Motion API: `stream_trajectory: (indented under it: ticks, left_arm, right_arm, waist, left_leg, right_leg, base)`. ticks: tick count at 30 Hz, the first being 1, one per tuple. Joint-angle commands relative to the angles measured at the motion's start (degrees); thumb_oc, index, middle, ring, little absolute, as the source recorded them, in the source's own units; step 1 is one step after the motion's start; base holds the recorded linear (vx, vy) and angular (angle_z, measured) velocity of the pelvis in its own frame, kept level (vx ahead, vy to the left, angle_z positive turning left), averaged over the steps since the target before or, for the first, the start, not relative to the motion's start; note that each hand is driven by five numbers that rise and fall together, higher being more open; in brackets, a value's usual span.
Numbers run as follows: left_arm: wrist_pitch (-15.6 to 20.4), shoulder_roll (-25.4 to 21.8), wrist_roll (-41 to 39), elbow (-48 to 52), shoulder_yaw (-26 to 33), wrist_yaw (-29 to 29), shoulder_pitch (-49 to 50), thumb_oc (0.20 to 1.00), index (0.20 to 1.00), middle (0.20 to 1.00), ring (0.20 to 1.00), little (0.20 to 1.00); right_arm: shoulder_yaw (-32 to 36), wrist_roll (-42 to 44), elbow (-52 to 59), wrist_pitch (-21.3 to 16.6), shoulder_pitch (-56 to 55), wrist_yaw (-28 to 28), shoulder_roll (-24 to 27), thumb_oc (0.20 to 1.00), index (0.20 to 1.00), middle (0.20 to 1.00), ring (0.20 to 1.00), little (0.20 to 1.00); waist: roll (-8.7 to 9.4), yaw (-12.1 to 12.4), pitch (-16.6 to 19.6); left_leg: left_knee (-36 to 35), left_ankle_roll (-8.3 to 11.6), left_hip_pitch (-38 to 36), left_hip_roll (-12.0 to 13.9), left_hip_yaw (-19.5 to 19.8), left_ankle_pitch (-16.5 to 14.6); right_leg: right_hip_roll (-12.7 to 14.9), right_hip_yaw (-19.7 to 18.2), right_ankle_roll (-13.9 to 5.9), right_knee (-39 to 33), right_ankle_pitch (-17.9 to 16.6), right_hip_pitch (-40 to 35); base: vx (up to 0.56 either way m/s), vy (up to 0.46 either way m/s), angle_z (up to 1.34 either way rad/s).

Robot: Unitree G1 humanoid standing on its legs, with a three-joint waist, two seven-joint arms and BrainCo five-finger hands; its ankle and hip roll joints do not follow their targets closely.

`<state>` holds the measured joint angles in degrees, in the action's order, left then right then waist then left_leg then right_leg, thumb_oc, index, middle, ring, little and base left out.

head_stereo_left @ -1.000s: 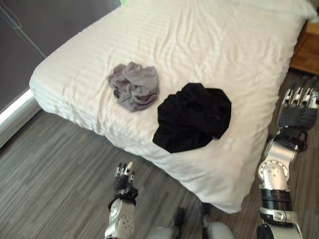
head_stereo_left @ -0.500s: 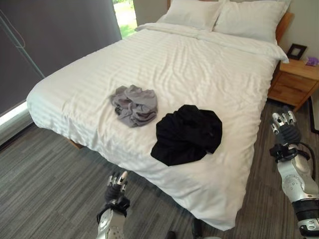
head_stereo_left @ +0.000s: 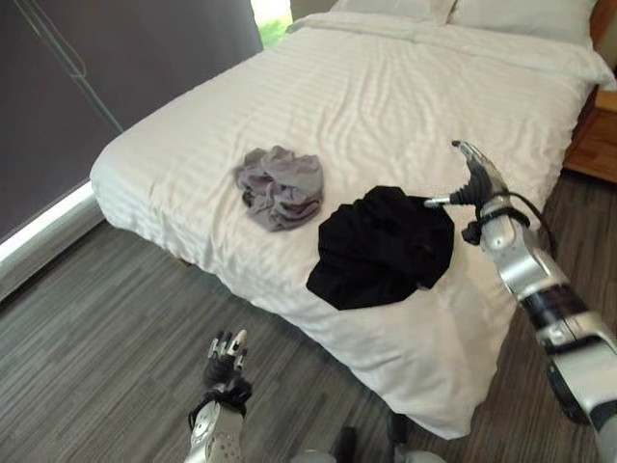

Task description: Pick up bed clothes into laundry basket.

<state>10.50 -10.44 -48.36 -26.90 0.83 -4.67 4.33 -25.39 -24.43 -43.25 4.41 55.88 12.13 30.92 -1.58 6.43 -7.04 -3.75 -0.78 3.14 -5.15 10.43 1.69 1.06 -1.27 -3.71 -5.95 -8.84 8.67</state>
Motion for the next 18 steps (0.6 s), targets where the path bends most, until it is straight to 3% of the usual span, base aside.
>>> stream_trajectory:
  ticks: [1,8,18]
  left_arm:
    - [4.17,-4.57,1.55,-0.60,-0.78,0.39,-4.25,1.000,1.000,1.000,1.000,1.000]
    - [4.92,-5.50,1.71,-2.50,-2.47,0.73,-6.69,1.000,1.000,1.000,1.000,1.000]
    - [5.77,-6.31,0.81,-1.28,-6.81,0.75,-10.62,1.000,1.000,1.000,1.000,1.000]
  right_arm:
    - [-4.07,-6.88,-3.45,-0.31,6.54,0.64,1.05,1.000,1.000,1.000,1.000,1.000]
    - [-16.37,-19.56,-20.39,0.33,13.59,-3.01,-1.05,1.000,1.000,1.000,1.000,1.000]
    - [-23.62,-25.18,-28.62,0.07,17.48,-4.48,-1.62,1.000,1.000,1.000,1.000,1.000]
  waist:
    - [0.18,0.94,0.42]
    - [-0.31,2.78,-0.20]
    - [-2.87,5.78,-2.46]
  left_leg:
    - [-1.25,1.88,2.64,-1.01,1.86,3.02]
    - [-1.25,2.17,4.86,-1.63,4.16,3.82]
    - [-1.25,2.91,10.95,-3.06,5.50,5.96]
  right_leg:
    - [-0.22,-0.17,0.31,0.95,2.85,-4.38]
    - [0.07,1.64,0.66,0.95,2.99,-3.04]
    - [0.55,2.43,0.47,0.95,1.84,2.73]
  base:
    - [-0.02,-0.013,0.21]
    - [0.00,-0.016,0.18]
    - [-0.04,-0.006,0.12]
